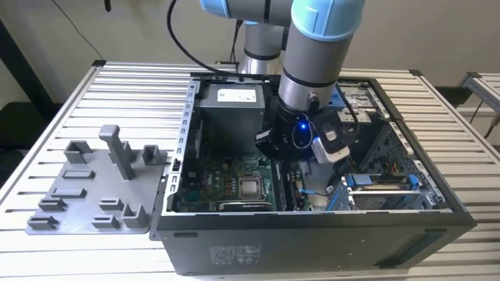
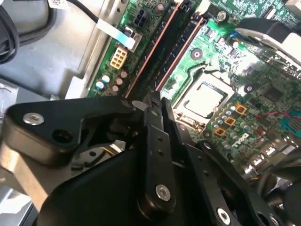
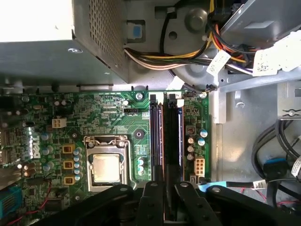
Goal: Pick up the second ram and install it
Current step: 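Insert the second ram into the second slot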
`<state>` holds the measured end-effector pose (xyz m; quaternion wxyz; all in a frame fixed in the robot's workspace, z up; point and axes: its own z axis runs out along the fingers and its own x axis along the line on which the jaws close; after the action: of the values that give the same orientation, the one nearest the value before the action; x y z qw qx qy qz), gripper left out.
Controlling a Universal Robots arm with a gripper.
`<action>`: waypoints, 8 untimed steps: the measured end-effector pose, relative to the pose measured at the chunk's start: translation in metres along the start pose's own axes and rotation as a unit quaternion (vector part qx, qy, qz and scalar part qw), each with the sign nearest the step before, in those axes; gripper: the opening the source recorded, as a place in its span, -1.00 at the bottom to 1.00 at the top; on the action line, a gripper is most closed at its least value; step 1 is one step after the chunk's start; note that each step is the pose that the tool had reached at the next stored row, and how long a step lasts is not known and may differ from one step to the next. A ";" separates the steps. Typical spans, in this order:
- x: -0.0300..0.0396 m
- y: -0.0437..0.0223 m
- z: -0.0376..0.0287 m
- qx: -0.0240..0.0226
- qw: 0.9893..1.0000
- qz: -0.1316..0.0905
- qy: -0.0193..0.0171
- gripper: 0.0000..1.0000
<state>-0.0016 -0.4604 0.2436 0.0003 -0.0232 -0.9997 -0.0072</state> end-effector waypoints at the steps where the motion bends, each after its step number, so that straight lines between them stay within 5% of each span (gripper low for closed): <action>1: 0.0000 -0.0001 0.0000 0.000 1.000 0.000 0.000 -0.73; 8: 0.0000 -0.0003 0.0000 0.000 1.000 0.000 0.000 -0.79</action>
<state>-0.0016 -0.4607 0.2436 0.0003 -0.0232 -0.9997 -0.0072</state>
